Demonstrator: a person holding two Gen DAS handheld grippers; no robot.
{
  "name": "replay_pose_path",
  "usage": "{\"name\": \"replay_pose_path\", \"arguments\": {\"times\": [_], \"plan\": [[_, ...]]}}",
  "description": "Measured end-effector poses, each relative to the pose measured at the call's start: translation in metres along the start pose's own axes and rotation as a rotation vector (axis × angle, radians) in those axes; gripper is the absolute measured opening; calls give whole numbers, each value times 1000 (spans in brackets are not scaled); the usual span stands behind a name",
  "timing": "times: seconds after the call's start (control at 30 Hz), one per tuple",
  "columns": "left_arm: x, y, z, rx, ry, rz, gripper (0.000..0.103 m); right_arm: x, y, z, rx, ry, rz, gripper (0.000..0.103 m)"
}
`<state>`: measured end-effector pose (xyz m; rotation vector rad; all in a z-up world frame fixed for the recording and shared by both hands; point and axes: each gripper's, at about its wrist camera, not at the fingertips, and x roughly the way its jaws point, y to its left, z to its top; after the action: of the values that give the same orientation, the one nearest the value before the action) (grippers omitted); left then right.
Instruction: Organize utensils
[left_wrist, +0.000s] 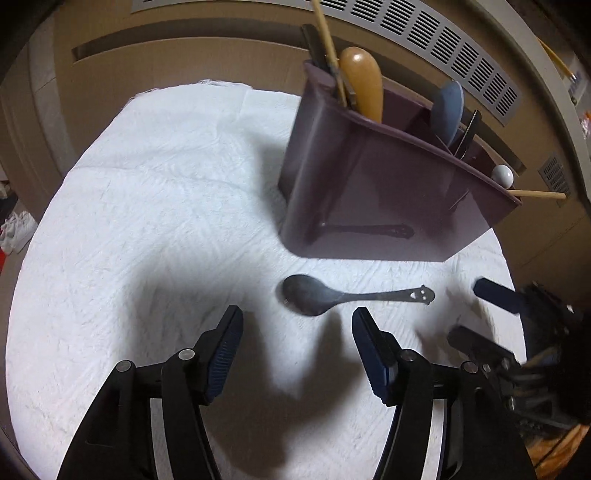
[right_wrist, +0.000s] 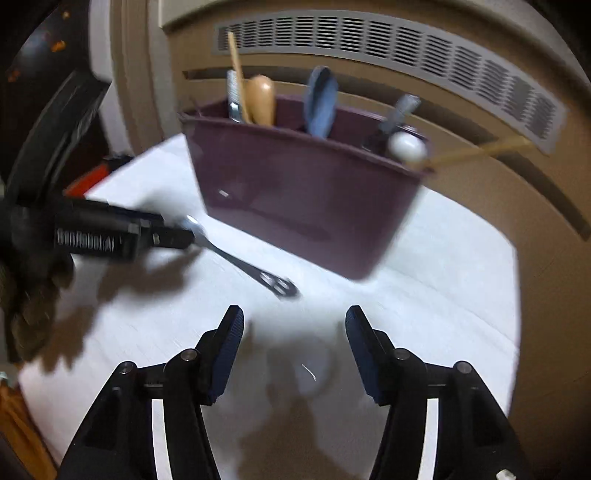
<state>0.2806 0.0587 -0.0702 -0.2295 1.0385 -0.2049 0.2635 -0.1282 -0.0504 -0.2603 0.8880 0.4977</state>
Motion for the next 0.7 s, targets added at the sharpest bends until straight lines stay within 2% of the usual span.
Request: {"name": "replay_pose_path", "arguments": {"times": [0.07,0.13,0.3,0.4,0.47,0.5,0.6,0.67,0.7], "plan": [[-1,6,-3,-10,2,-9,62,11,2,10,-13,16,36,54],[-3,12,-7,-19,6,-28,62,25,4,18,-26,42,55,49],[-10,28,-11,-22,19,-51,63,56,1,31,-21,120,107,51],[-13,33,-9,-36,28,-49,64,56,8,27,-29,133,139,51],[-11,33,-6,-49,31,-48,66,48,22,19,-39,152,227,51],[-9,31,-4,-53,31,-43,67,44,32,13,-55,157,275,51],[-3,25,0,-62,32,6,67,35,53,0,-119,159,341,51],[4,14,6,-46,23,50,67,26,58,-6,-144,131,316,51],[8,8,8,-35,16,75,67,19,56,-8,-154,96,272,51]]}}
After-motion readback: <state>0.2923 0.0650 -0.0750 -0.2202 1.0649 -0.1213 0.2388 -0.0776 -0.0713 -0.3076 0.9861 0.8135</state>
